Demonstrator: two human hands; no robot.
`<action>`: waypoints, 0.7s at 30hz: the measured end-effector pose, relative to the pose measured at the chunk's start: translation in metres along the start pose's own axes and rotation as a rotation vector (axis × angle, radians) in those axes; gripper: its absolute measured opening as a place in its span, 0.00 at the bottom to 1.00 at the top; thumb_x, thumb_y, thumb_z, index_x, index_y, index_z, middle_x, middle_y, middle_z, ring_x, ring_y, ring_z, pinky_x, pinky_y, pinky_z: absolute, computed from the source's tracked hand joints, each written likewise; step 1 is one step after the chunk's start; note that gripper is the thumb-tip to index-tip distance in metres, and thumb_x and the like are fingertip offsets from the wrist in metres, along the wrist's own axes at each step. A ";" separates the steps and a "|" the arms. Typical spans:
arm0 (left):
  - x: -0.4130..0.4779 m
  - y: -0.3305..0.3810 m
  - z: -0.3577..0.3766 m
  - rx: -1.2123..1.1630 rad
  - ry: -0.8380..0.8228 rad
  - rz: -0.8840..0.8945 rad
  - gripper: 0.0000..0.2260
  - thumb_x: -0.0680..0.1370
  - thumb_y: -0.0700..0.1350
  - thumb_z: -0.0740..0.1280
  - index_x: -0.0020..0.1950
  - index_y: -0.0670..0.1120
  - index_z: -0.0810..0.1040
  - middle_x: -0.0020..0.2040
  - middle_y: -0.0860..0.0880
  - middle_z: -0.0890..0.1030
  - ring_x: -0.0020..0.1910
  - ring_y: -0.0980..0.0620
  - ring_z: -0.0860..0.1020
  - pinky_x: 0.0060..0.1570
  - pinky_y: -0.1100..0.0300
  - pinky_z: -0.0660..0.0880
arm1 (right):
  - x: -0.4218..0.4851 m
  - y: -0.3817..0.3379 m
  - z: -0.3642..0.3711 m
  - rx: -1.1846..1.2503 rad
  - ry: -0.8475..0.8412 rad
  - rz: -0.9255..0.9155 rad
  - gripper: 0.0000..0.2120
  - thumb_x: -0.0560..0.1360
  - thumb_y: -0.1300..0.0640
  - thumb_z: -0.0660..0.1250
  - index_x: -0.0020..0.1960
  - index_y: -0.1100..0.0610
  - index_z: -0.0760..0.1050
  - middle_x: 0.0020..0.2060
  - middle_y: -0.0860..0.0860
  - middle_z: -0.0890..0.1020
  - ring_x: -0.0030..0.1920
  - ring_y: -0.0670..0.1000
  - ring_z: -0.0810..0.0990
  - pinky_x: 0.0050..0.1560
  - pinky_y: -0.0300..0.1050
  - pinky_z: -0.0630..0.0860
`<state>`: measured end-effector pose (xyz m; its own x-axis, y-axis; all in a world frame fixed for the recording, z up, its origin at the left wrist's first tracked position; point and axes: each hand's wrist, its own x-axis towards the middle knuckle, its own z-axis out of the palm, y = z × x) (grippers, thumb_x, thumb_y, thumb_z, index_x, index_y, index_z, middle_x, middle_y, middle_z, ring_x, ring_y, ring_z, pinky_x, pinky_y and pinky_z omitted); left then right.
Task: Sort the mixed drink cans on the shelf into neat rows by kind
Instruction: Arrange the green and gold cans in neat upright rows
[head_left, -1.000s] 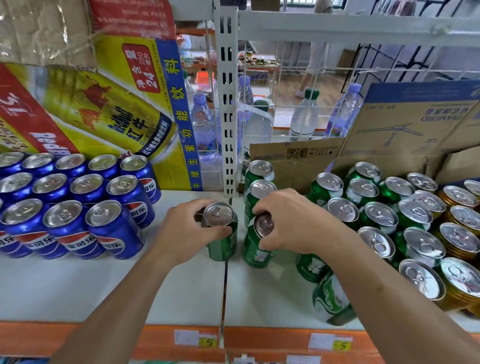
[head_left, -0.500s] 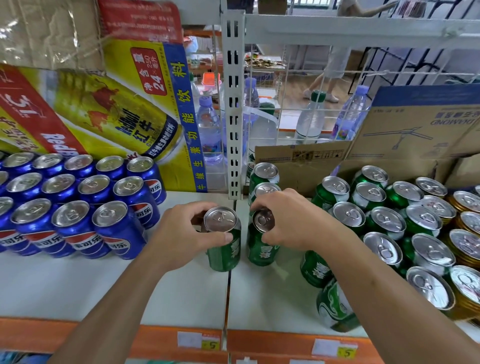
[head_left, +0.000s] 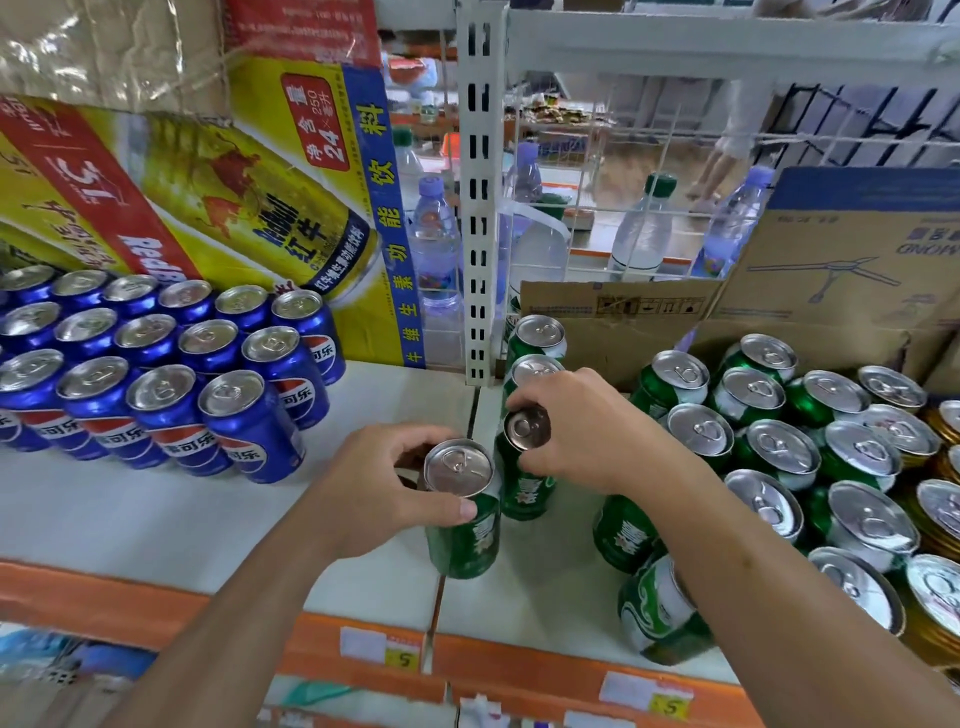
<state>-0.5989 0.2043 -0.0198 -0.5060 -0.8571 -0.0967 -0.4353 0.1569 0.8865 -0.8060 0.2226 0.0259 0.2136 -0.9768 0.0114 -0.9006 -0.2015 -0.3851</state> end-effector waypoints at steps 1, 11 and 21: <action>-0.002 0.001 0.004 -0.011 -0.001 -0.002 0.25 0.57 0.58 0.76 0.52 0.55 0.82 0.47 0.55 0.85 0.48 0.56 0.82 0.52 0.50 0.79 | 0.000 0.001 0.000 0.006 -0.011 -0.010 0.14 0.70 0.58 0.72 0.55 0.58 0.78 0.50 0.52 0.77 0.48 0.50 0.73 0.44 0.38 0.71; -0.006 0.002 0.033 -0.083 -0.097 0.033 0.25 0.59 0.48 0.79 0.54 0.57 0.77 0.51 0.61 0.83 0.51 0.59 0.81 0.52 0.62 0.77 | -0.033 0.011 0.000 0.173 0.166 0.148 0.15 0.76 0.51 0.68 0.60 0.56 0.77 0.51 0.54 0.81 0.50 0.54 0.79 0.53 0.53 0.77; -0.013 -0.022 0.044 -0.179 -0.049 0.030 0.25 0.64 0.46 0.80 0.56 0.57 0.74 0.54 0.55 0.80 0.54 0.55 0.80 0.54 0.58 0.77 | -0.072 -0.010 0.010 0.137 0.049 0.215 0.17 0.73 0.47 0.70 0.51 0.61 0.79 0.43 0.55 0.83 0.45 0.54 0.80 0.50 0.55 0.78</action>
<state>-0.6155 0.2340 -0.0586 -0.5542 -0.8278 -0.0866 -0.2816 0.0886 0.9554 -0.8084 0.2952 0.0192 0.0007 -0.9992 -0.0407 -0.8630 0.0200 -0.5049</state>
